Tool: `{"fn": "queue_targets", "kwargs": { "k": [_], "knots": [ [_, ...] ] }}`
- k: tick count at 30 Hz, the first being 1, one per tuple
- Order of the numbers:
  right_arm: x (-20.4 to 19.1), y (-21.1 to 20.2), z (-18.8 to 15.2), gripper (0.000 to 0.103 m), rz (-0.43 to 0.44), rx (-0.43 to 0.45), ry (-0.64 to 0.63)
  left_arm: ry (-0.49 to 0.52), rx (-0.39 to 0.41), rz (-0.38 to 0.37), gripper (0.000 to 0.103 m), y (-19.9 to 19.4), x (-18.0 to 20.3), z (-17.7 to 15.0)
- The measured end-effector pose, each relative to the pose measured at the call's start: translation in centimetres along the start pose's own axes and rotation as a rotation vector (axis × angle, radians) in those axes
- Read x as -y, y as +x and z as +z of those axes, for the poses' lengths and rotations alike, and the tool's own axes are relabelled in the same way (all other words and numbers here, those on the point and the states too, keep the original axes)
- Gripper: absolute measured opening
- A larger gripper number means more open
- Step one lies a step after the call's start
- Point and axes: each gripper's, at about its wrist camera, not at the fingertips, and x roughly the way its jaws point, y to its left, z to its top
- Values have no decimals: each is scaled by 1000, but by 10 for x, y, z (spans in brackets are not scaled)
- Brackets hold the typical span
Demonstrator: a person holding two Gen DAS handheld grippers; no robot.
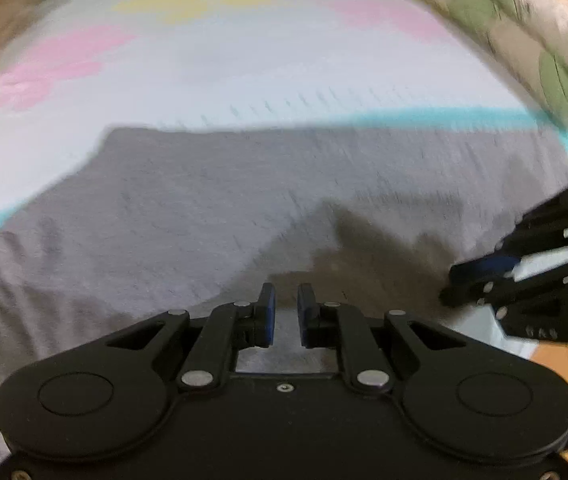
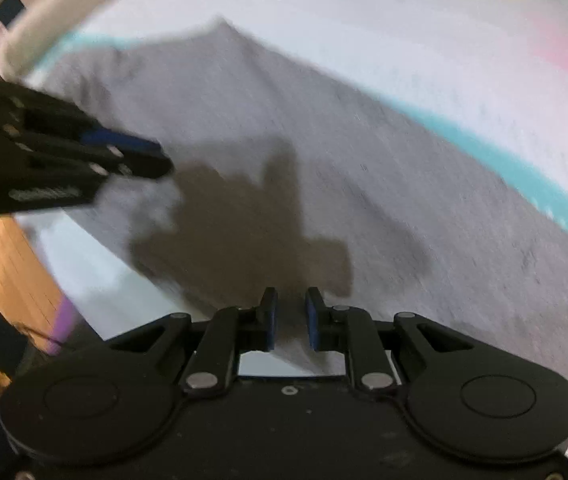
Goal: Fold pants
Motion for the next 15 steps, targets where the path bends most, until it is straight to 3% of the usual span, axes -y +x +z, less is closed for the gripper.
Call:
{"fn": "queue_targets", "kwargs": {
  "k": [2,5,8,13,15],
  "knots": [
    [7,3,-10,16,17,-35,-13,9,-148,-9,19,21,5,-6],
    [24,-12,-8,18,-5,-30,45,13,-122,0,17,15,13,-8],
    [64,-37,-11,22,-17,57,198,10,-79,-49,18,4,24,4],
    [143,-76,-24,23,-137,197,494,-32,14,-63,18,4,40,31],
    [167,-89,-33,20,-227,235,578,-41,45,-59,18,6,50,39]
  ]
}}
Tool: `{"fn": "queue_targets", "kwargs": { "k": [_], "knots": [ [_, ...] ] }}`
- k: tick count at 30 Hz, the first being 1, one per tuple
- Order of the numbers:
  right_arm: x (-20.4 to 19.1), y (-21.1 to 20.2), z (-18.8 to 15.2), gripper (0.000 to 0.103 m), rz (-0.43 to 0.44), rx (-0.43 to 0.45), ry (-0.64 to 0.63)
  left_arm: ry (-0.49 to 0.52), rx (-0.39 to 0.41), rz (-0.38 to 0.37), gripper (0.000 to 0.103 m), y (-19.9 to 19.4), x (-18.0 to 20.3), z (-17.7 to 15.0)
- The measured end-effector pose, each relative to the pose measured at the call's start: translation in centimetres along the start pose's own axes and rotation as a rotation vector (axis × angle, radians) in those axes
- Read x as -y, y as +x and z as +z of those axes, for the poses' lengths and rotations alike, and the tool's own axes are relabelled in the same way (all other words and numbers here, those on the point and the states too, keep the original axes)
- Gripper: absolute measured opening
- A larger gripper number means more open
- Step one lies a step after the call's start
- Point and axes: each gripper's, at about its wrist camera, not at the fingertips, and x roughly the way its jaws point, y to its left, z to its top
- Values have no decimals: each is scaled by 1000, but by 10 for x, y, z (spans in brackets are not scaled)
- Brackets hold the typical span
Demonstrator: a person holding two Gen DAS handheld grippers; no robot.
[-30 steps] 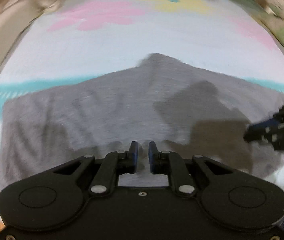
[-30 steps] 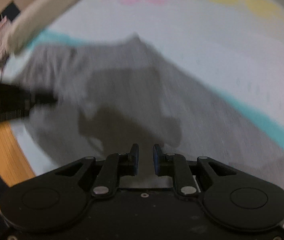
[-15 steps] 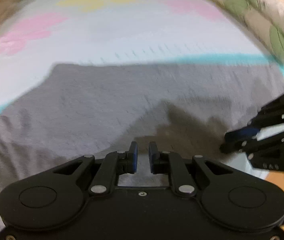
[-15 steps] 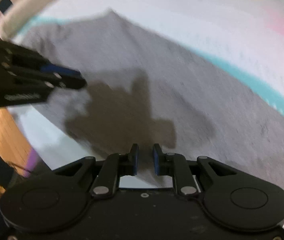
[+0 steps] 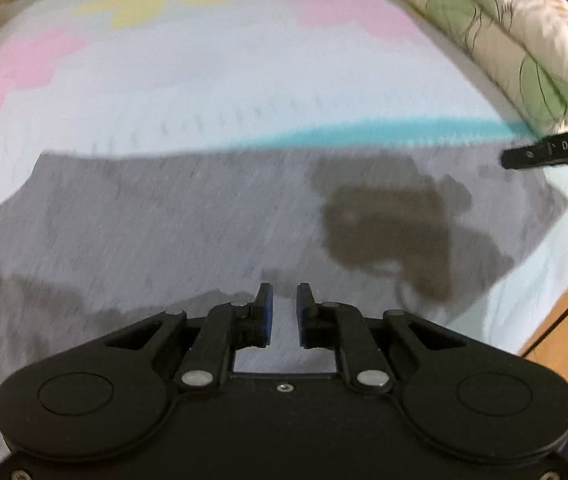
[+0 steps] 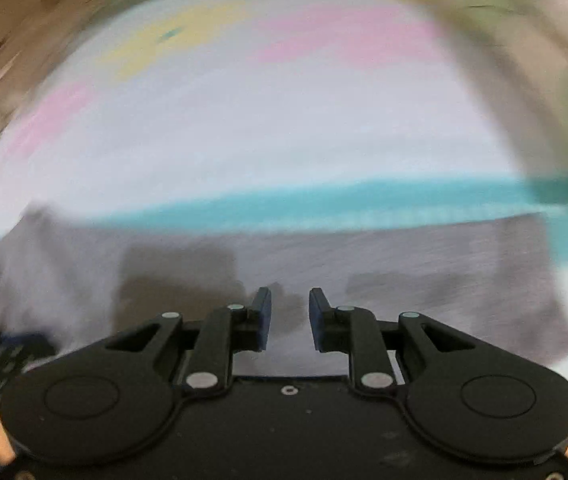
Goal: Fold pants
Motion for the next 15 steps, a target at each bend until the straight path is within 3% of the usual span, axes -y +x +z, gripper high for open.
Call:
{"fn": "queue_targets", "kwargs": {
  "k": [3,5,9,13,15],
  "knots": [
    [35,-7,2,20,-100,61,33,-14,9,-6,18,4,10,8],
    [59,-12,-1,26,-158,90,95,-13,-2,-36,18,11,23,12],
    [113,-11,-9,31,-156,58,279,48,-35,-58,19,27,48,13],
    [154,-10,-26,32,-224,41,317,119,-89,-45,19,49,67,7],
    [168,-14,-42,33,-218,41,346,141,-106,-31,19,55,74,3]
  ]
}}
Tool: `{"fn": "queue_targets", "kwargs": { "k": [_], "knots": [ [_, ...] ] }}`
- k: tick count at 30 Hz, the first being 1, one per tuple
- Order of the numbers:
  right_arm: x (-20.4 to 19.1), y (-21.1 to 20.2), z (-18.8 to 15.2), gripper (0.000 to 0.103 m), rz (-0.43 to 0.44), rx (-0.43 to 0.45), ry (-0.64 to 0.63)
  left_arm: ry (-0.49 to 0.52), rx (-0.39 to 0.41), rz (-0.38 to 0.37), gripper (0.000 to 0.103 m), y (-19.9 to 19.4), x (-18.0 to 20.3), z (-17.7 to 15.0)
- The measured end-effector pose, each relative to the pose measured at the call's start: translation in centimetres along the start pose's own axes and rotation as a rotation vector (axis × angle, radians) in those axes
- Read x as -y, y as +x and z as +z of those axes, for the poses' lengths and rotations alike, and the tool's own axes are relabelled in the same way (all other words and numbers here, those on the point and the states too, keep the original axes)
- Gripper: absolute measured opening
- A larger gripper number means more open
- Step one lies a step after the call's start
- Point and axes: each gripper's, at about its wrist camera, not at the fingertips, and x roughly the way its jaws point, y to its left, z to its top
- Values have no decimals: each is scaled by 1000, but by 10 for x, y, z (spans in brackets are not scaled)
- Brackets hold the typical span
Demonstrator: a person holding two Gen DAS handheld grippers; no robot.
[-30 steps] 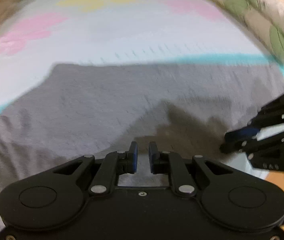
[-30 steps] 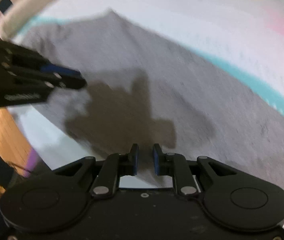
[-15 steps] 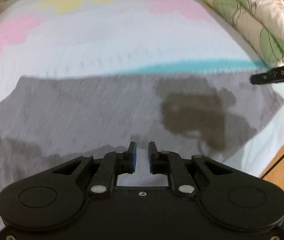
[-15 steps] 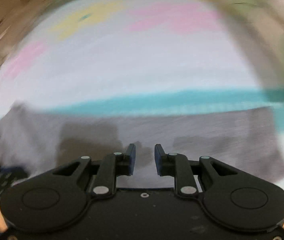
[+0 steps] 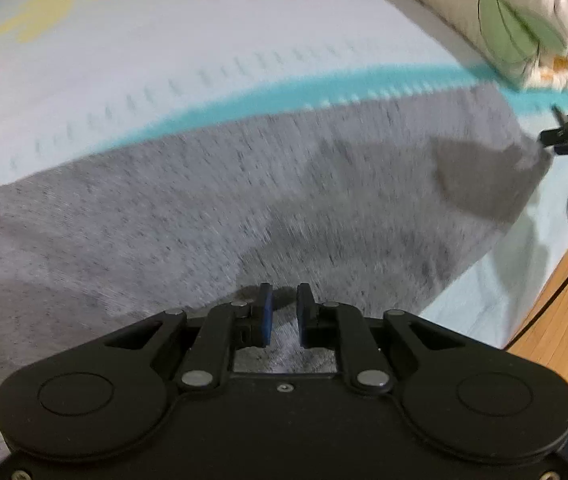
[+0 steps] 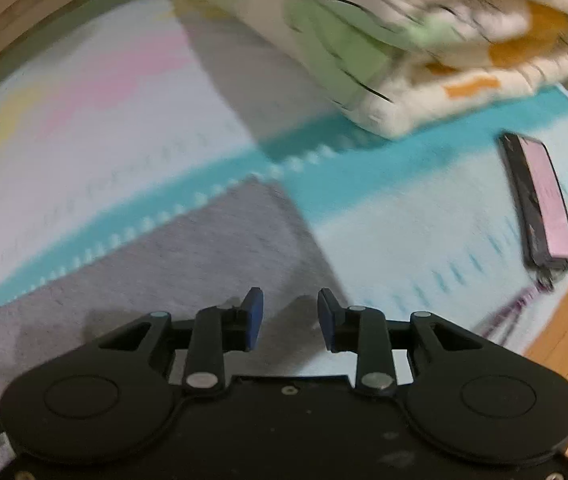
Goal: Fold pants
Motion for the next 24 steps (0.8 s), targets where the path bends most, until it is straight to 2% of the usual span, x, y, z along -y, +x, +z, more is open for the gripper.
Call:
{"fn": "queue_targets", "kwargs": {
  "k": [3,5,7,10,15,22,23,24],
  "knots": [
    [36,-2,-5,34,61,-7,131,54,28,33,21,2,9,-2],
    [59,1,-12,36,131,-27,263,82,29,53,21,4,14,-2],
    [77,13,-20,37,195,-47,376,74,28,59,21,5,17,-2],
    [87,14,-28,39,239,-53,495,59,26,53,21,8,18,-1],
    [83,35,-32,41,276,-82,523,22,24,25,22,6,9,-1],
    [65,56,-21,44,288,-36,533,14,28,13,22,5,8,-1],
    [62,57,-18,43,281,-32,523,11,29,8,22,4,7,-1],
    [58,56,-16,37,268,-21,507,1,31,-3,22,2,6,1]
  ]
}}
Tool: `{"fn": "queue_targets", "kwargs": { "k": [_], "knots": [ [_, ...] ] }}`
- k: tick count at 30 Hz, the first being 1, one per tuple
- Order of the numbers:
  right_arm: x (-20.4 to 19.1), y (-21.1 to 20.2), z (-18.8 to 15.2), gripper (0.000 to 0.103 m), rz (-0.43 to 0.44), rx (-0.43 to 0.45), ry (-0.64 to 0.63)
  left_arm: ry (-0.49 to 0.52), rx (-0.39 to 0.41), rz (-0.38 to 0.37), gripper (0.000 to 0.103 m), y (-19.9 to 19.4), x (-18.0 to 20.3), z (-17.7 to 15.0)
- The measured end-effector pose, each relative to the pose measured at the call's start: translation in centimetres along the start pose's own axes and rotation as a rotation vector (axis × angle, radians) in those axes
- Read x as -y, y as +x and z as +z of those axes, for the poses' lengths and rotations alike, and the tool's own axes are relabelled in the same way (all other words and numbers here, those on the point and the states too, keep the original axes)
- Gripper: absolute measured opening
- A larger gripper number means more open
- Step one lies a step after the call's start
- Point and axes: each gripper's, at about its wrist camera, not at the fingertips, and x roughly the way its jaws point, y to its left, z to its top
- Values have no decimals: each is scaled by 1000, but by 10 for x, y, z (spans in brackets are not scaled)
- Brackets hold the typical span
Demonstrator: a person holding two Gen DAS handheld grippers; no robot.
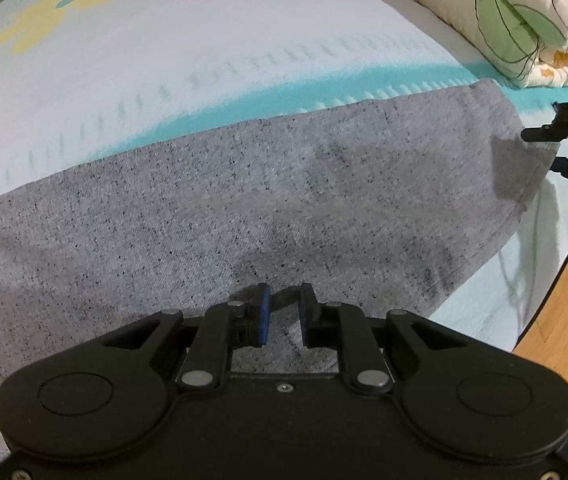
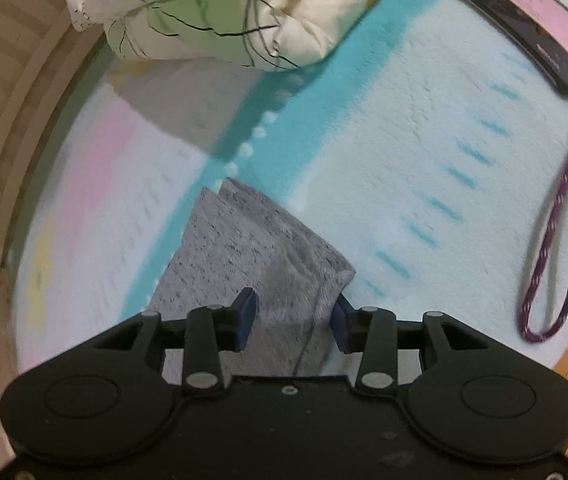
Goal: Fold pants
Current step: 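Close the right gripper on the leg cuff end of the pants, then lift the cuff end with the right gripper, fold it over the pants, open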
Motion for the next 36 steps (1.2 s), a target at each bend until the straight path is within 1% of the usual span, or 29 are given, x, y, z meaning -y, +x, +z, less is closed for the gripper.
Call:
{"fn": "queue_targets", "kwargs": {
  "k": [1,2,3,5,7,8,9,11,12,16,19,22,24,26,28,31,34,36],
  "knots": [
    [-6,-3,-1,31,-15,15,-38,-14,5,-16,22,-2,-2,2],
    [-15,-4,-2,12,-48,19,-107,-37,15,-37,22,-4,-4,5],
    [-26,-7,-4,12,-80,22,-188,-59,30,-53,22,-7,-6,9],
    [-46,-17,-10,11,-84,68,-308,-100,72,-77,21,-11,-9,21],
    [-60,-27,-13,11,-75,96,-371,-131,94,-94,20,-11,-10,35],
    [-66,-31,-14,11,-71,108,-395,-156,98,-112,16,-9,-11,42],
    [-72,-35,-14,11,-67,117,-409,-186,97,-134,16,-5,-12,49],
    [-80,-42,-13,11,-54,136,-425,-244,94,-157,9,3,-11,58],
    [-82,-45,-13,11,-50,145,-428,-264,92,-162,9,7,-9,61],
    [-88,-55,-9,11,-30,166,-434,-267,103,-158,8,20,6,69],
    [-91,-52,-9,11,-36,165,-455,-284,118,-151,7,29,10,74],
    [-93,-52,-8,11,-30,174,-464,-363,93,-130,7,32,8,70],
    [-93,-56,-7,11,-16,177,-460,-398,96,-124,7,23,10,61],
    [-94,-60,-7,11,-6,181,-462,-380,113,-110,7,11,16,51],
    [-95,-60,-8,11,-4,181,-473,-356,120,-128,7,5,21,45],
    [-97,-59,-9,11,-9,176,-476,-371,114,-142,7,5,22,38],
    [-100,-60,-10,11,-9,180,-482,-370,47,-146,7,23,25,32],
    [-101,-60,-10,11,-10,185,-486,-345,-16,-155,7,39,33,27]
  ]
}}
